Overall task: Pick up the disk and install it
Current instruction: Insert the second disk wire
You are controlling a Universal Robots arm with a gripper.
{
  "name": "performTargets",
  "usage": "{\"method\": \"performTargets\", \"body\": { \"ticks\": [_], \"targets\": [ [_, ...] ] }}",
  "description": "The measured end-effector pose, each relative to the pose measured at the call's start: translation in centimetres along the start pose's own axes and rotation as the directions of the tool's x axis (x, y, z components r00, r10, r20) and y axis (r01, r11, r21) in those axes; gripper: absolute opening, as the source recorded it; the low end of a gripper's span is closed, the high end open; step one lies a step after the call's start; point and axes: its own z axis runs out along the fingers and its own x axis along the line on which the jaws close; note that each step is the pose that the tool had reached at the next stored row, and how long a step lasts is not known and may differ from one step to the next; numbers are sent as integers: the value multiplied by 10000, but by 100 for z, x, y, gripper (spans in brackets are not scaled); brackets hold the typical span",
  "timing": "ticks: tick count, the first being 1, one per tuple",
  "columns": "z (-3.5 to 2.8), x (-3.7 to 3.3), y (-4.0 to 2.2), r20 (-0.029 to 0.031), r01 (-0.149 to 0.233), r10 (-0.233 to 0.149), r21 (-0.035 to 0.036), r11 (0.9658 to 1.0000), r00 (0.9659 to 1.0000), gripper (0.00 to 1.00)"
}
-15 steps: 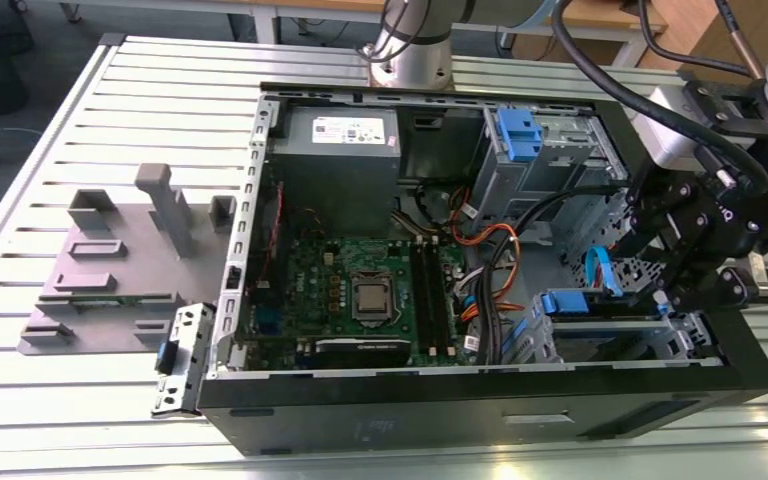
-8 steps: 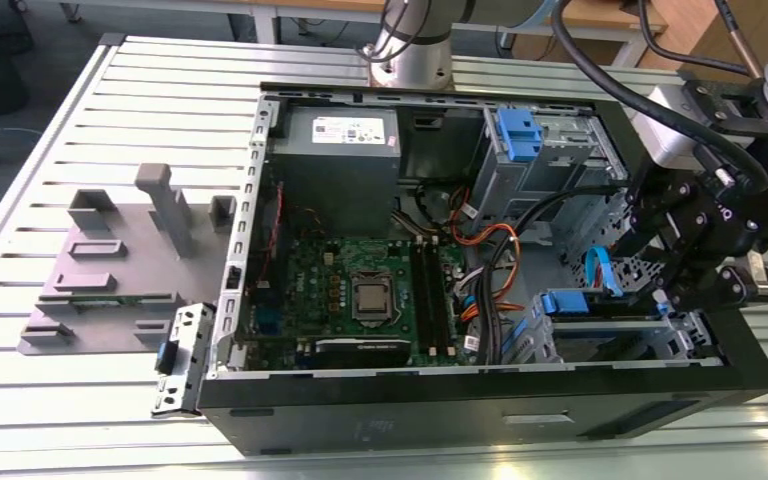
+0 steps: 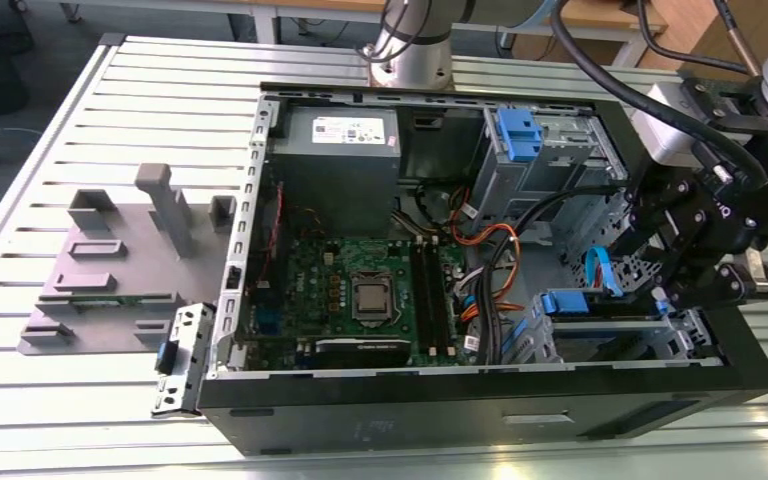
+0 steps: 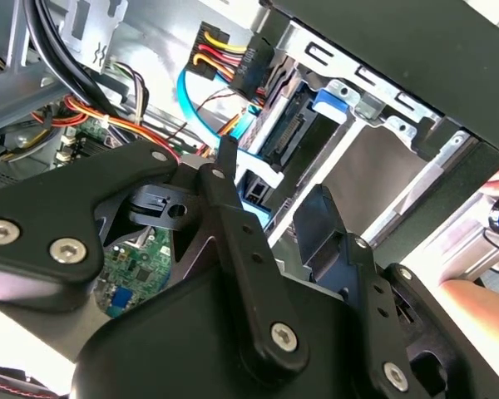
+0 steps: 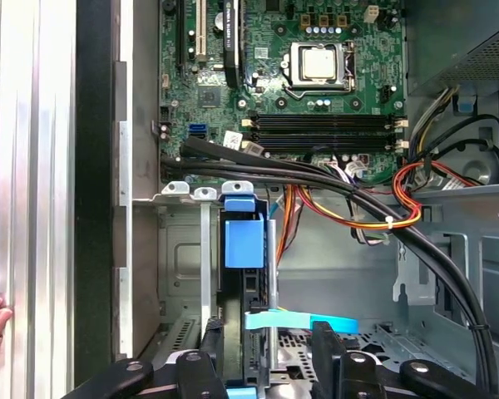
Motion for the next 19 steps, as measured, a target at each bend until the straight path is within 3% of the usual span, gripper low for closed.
{"method": "performTargets", "body": {
  "ticks": [9, 19],
  "targets": [
    [7, -115, -9, 0, 1, -1, 0, 10000, 10000, 55],
    [9, -160, -130, -3, 0, 0, 0, 10000, 10000, 55]
  ]
}}
